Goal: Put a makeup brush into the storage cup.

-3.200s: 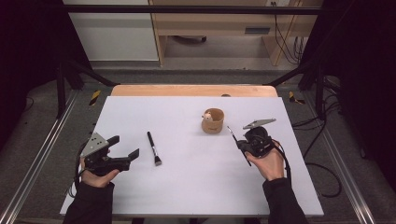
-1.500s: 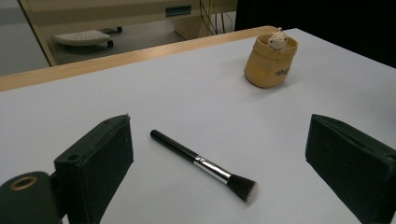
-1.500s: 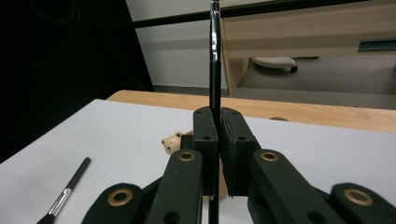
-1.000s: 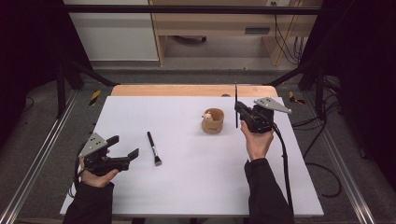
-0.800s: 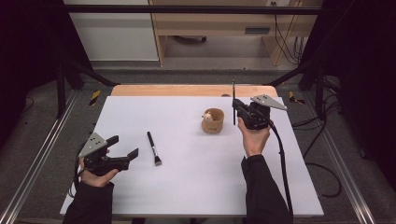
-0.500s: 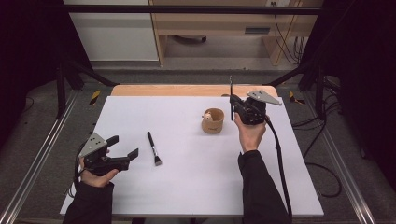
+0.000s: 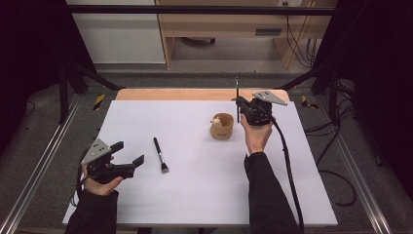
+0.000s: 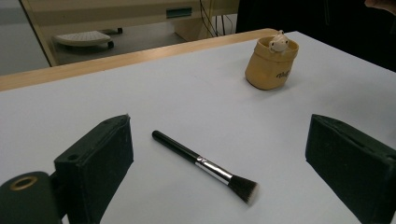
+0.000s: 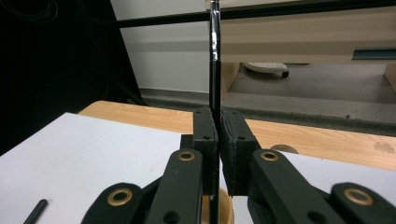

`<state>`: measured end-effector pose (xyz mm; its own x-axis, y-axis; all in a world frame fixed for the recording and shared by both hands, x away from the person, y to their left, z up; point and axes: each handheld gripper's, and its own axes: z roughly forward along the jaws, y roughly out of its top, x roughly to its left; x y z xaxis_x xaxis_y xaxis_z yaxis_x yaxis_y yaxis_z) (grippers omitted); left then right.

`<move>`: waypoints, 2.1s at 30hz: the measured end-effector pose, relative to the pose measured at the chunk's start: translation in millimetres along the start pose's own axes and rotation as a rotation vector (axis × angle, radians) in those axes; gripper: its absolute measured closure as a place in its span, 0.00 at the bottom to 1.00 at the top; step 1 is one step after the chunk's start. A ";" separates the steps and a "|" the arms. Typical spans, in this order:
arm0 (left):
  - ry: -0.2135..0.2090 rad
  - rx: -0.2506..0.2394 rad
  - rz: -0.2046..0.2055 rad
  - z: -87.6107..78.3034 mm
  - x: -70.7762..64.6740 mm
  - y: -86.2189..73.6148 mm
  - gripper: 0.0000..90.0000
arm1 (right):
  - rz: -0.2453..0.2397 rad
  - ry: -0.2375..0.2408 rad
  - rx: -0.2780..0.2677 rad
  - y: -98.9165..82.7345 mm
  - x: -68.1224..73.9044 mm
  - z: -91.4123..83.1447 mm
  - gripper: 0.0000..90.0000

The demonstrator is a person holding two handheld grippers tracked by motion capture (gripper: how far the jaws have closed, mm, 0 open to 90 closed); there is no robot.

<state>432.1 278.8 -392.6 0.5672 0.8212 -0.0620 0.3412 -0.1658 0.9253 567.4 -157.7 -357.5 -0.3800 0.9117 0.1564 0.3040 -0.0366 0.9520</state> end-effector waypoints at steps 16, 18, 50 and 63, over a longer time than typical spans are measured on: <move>-0.002 -0.008 -0.003 -1.0 -0.7 1.0 0.08 | -0.013 0.007 -0.003 -2.6 2.7 24.0 0.95; -0.004 -0.010 -0.003 -1.0 -1.3 1.3 0.08 | -0.013 0.004 -0.004 -2.4 2.6 26.0 0.95; -0.006 0.000 0.008 1.6 -3.1 0.7 0.08 | 0.004 0.016 0.048 -29.2 5.3 56.9 0.95; -0.006 0.000 0.009 1.2 -3.2 0.7 0.08 | -0.011 0.017 0.088 -40.4 8.2 63.1 0.95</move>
<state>431.4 275.3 -392.2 0.5747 0.8164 -0.0563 0.3359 -0.1726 0.9259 607.1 -123.0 -411.3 -0.3983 0.9048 0.1509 0.3750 0.0105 0.9269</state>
